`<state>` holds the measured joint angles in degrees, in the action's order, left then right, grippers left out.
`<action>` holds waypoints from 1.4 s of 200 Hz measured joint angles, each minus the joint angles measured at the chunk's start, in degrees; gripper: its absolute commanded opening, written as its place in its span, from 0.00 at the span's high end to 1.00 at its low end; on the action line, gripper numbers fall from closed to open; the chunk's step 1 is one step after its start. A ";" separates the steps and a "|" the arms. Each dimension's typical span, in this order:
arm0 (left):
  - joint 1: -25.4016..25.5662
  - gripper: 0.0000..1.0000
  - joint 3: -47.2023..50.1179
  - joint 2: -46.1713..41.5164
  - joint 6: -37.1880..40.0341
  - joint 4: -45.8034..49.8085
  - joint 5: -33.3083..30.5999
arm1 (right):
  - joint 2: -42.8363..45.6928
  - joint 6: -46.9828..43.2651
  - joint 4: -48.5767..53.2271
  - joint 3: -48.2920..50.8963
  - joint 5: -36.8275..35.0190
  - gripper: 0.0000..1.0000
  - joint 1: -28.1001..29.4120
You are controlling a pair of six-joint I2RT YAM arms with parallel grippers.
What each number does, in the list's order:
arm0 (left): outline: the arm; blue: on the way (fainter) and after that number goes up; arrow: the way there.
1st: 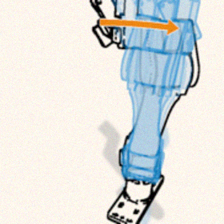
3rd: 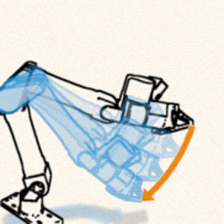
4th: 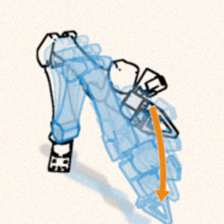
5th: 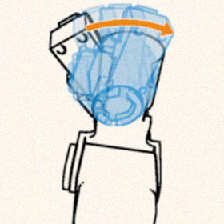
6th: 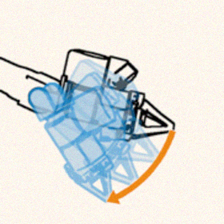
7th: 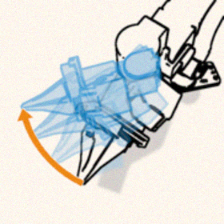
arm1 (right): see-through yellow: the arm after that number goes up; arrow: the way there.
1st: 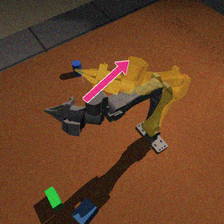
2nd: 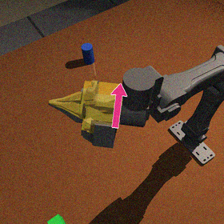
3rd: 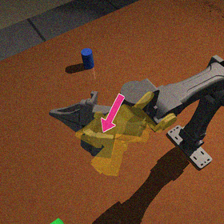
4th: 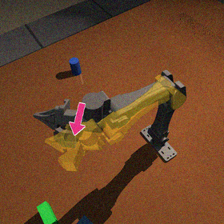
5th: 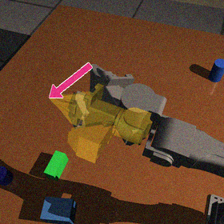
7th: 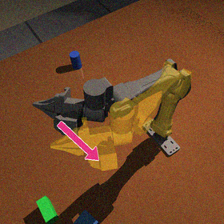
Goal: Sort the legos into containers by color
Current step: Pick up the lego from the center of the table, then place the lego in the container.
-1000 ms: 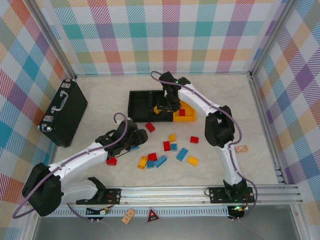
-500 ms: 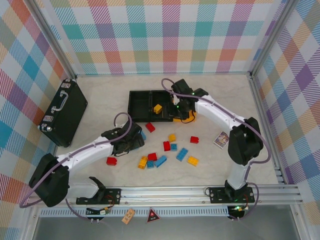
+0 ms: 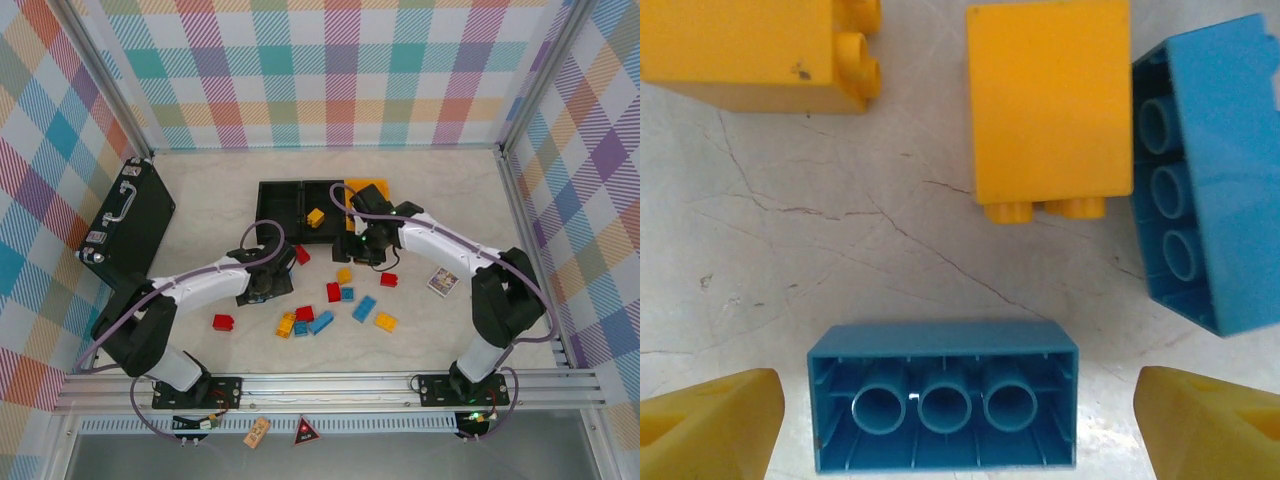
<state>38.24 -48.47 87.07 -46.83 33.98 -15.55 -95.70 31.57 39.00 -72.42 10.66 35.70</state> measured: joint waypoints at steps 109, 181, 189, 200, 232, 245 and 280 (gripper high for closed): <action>-0.28 0.44 -0.22 -0.22 1.99 -0.66 0.52 | 2.56 1.25 -0.44 2.14 -0.04 0.47 0.00; -9.75 0.45 -12.61 -1.73 7.61 2.05 6.60 | 5.88 2.36 -0.48 3.96 -0.44 0.47 0.02; -10.95 0.44 -15.08 -0.31 8.61 2.01 7.06 | 6.23 2.54 -0.52 4.44 -0.59 0.47 0.00; -12.15 0.44 -19.02 2.36 9.77 1.90 7.54 | 6.69 2.80 -0.90 5.29 -0.72 0.47 0.02; -13.29 0.44 -27.78 10.56 12.02 1.64 9.16 | 7.69 4.00 -1.18 7.52 -1.33 0.47 0.00; -13.55 0.44 -30.42 13.92 12.24 1.73 9.81 | 8.20 4.28 -1.27 8.24 -1.68 0.47 0.00; -14.82 0.43 -36.63 21.59 13.07 2.10 10.12 | 9.86 5.11 -1.36 8.81 -2.67 0.47 0.02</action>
<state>23.42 -85.10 108.66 -33.76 36.07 -5.43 -85.84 36.69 37.65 -63.61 7.99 35.73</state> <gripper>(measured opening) 0.594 0.529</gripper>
